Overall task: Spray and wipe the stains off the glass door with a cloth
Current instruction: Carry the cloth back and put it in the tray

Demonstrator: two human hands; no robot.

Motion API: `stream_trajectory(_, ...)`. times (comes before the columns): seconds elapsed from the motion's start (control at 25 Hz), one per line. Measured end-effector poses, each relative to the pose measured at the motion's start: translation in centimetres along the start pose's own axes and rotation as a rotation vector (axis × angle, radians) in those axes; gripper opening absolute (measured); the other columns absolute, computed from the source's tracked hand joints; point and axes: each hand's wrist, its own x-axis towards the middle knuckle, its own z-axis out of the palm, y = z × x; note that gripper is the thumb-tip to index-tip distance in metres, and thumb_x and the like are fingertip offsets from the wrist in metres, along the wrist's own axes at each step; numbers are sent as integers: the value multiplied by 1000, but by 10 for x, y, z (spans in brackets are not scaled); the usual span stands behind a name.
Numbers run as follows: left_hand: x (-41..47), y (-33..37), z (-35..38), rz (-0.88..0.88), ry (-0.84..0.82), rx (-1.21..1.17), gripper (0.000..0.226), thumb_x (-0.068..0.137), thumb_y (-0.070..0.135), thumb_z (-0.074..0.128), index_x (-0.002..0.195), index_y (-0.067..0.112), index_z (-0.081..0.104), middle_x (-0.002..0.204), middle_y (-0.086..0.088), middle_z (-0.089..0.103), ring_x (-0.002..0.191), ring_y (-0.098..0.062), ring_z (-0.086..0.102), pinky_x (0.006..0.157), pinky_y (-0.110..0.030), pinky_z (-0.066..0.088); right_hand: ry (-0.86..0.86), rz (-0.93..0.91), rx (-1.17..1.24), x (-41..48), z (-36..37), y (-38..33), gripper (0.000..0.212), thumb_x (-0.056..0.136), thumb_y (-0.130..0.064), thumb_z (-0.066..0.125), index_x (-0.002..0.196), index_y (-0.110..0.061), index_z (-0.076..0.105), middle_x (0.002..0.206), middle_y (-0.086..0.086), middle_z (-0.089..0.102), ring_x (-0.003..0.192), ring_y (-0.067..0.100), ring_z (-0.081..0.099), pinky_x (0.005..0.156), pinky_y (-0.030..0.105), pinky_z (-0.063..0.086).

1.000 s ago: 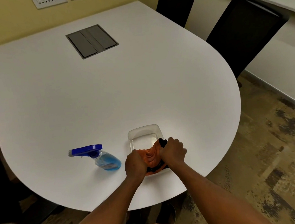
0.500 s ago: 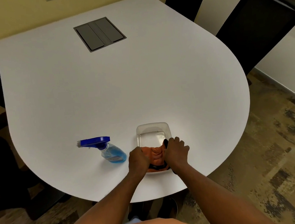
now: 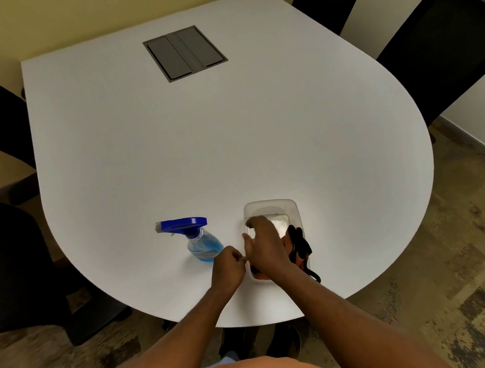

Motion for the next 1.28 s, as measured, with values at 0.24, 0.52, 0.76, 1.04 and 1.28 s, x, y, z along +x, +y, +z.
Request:
stream_trajectory(0.24, 0, -35, -26, -187, 135, -6, 33, 96, 23, 57, 123, 4, 58, 121, -14, 66, 110, -29, 64, 95, -32, 50, -373, -51, 159, 9, 27, -41, 77, 76, -32, 77, 141, -22, 36, 140, -1, 48, 120, 12, 48, 96, 22, 39)
stream_trajectory(0.52, 9, -53, -56, -346, 299, -156, 73, 79, 15, 78, 139, 1, 39, 141, -23, 48, 126, -39, 53, 99, -46, 49, -317, 21, 189, 12, 47, -61, 56, 76, -18, 77, 127, -14, 53, 123, 9, 63, 110, 23, 59, 86, 24, 41)
stream_trajectory(0.76, 9, -57, -64, -56, 399, -154, 58, 84, 25, 75, 134, 8, 53, 134, -15, 59, 122, -32, 56, 100, -46, 50, -227, 99, 204, 17, 34, -76, 48, 80, -9, 72, 124, -11, 55, 121, 10, 64, 109, 25, 61, 86, 24, 44)
stream_trajectory(1.04, 5, -44, -60, 127, 442, -189, 36, 92, 29, 62, 121, 8, 57, 112, -9, 64, 98, -23, 61, 80, -39, 56, -110, 36, 227, 41, -49, -110, 53, 76, -8, 77, 124, -11, 55, 122, 8, 64, 109, 21, 61, 84, 26, 47)
stream_trajectory(1.28, 15, -12, -49, 224, 365, -218, 27, 94, 22, 61, 114, 5, 66, 111, -11, 67, 97, -27, 65, 79, -35, 55, 26, 117, 215, 42, -109, -86, 49, 76, -6, 76, 121, -12, 56, 121, 5, 64, 106, 17, 60, 77, 18, 41)
